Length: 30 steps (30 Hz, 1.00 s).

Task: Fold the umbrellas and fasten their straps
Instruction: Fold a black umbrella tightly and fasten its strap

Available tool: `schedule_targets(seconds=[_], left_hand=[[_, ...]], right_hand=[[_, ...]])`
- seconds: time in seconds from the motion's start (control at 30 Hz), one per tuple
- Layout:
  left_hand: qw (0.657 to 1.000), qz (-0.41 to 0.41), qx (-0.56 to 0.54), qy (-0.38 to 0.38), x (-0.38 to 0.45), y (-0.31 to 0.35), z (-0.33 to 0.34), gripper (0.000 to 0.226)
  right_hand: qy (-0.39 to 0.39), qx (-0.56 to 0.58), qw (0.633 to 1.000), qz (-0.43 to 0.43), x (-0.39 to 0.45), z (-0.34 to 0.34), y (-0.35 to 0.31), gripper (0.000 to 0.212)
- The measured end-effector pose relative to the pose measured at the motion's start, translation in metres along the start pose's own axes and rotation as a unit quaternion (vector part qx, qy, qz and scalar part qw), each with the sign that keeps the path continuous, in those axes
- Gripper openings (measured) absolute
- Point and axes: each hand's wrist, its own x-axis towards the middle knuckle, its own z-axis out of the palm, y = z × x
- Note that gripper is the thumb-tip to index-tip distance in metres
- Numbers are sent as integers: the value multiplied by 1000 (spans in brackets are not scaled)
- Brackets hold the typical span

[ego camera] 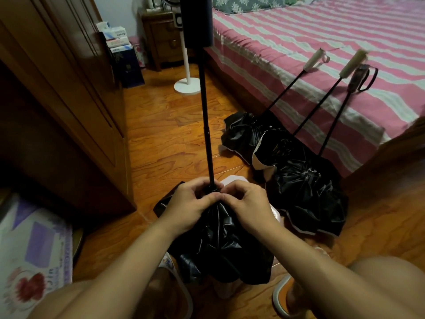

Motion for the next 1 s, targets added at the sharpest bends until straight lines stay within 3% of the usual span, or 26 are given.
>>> schedule_targets(seconds=[0.17,0.3,0.47,0.53,0.63,0.7,0.83,1.0], left_hand=[[999,-22,34,26,8,-3,3,16],[997,-21,71,-13,12,4,7,27],[991,30,130,10,11,9,17,17],[991,42,130,3,10,10,23,19],[995,20,97,-2,11,11,29,33],[998,-6,67,-9,12,13,31,44],[998,-36,47,-16,13,18,36,56],[998,-47,39,-7,6,27,39,65]], right_hand=[[-97,-63,993,-12,-2,-15,-4,38],[-95,-31,994,49,-9,-31,-5,60],[-211,-58,971,95,-14,-57,-19,60],[-134,-135,982,15,-4,-78,-51,52],[102,-140,976,-133,21,-122,-145,46],[151,-131,959,-203,41,-151,-209,46],[47,-178,962,-202,68,-174,-283,55],[-125,-332,930,-99,68,-124,-205,65]])
